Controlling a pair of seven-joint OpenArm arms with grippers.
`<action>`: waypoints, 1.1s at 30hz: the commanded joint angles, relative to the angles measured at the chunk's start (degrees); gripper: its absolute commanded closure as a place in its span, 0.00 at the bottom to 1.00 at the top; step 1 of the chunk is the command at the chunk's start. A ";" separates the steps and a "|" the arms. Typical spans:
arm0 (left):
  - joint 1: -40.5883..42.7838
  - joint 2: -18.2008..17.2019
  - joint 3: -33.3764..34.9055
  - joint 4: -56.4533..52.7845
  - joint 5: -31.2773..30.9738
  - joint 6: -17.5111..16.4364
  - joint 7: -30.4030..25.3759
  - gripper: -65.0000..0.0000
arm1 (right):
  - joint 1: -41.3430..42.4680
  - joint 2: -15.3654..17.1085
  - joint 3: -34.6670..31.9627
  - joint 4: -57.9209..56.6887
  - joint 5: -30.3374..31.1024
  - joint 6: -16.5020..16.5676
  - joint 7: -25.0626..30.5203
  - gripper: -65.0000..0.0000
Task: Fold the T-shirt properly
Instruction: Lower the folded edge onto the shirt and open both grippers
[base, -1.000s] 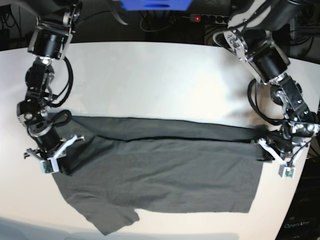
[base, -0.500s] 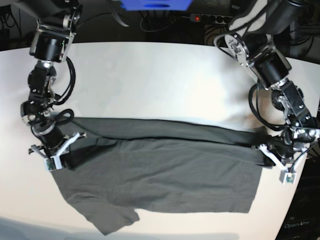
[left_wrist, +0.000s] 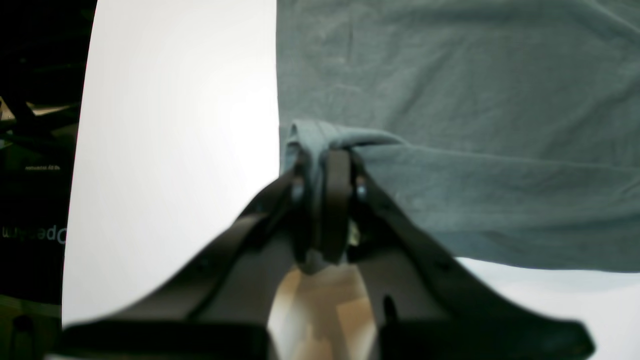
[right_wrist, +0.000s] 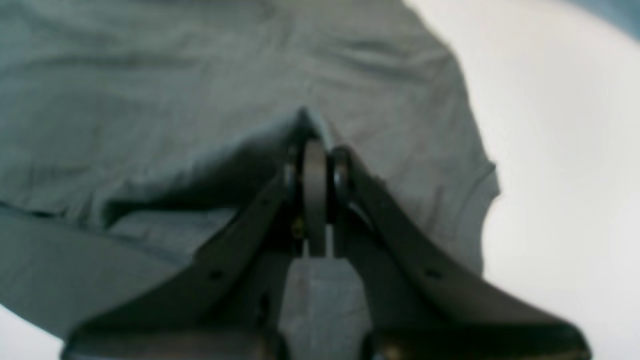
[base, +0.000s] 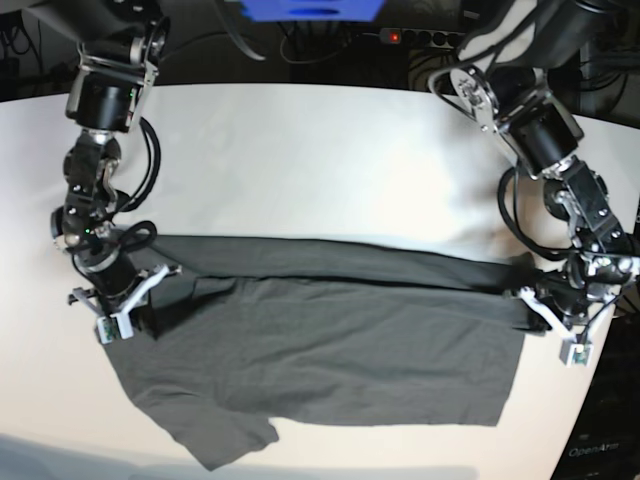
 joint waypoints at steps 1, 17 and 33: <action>-1.32 -0.65 0.11 0.98 -0.53 0.25 -1.45 0.96 | 1.81 0.67 0.14 0.52 1.07 -0.36 1.98 0.99; -0.97 -0.74 0.19 0.98 -0.53 0.25 -1.45 0.96 | 1.72 0.67 0.14 0.52 0.80 -0.36 2.07 0.99; -0.70 -1.27 -0.16 0.98 -0.53 0.25 -1.45 0.96 | 1.46 0.67 -0.12 0.52 0.80 -0.36 1.90 0.79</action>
